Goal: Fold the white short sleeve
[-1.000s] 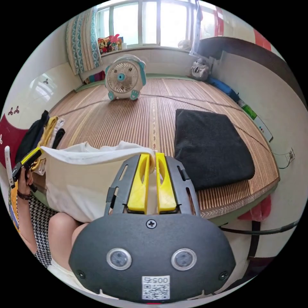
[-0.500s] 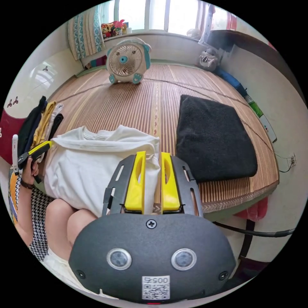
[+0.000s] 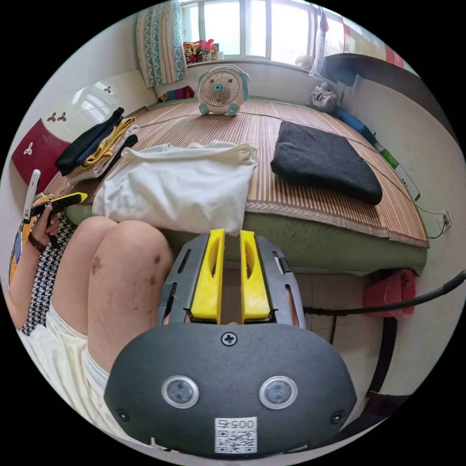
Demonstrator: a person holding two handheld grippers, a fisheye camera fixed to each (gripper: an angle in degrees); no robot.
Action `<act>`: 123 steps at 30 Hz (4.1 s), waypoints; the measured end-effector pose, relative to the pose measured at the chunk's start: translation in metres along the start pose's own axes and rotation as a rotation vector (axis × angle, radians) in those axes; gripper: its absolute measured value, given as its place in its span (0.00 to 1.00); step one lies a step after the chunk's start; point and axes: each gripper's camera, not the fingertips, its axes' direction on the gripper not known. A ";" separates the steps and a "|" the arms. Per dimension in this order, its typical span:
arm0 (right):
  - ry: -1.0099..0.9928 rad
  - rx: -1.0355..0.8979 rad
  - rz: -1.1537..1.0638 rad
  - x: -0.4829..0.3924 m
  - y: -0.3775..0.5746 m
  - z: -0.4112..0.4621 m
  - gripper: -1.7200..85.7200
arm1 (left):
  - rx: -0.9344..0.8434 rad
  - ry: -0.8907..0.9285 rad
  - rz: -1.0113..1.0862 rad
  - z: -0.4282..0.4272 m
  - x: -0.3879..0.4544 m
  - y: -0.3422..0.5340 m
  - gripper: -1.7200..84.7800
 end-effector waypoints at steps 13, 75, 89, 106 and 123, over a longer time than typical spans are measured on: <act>-0.029 -0.052 0.142 0.023 -0.011 0.055 0.13 | 0.064 0.053 -0.028 0.005 -0.006 0.038 0.10; -0.049 -0.093 0.059 0.033 -0.008 0.077 0.01 | -0.044 0.070 0.054 0.086 0.018 0.007 0.10; -0.044 -0.075 -0.094 0.025 -0.008 0.087 0.01 | -0.147 -0.126 0.024 0.090 0.061 -0.017 0.10; -0.035 -0.152 -0.099 0.021 -0.026 0.095 0.01 | -0.159 -0.090 -0.016 0.090 0.052 -0.025 0.10; 0.124 -0.172 0.038 -0.010 -0.031 0.088 0.01 | -0.141 0.086 0.131 0.089 0.005 -0.028 0.09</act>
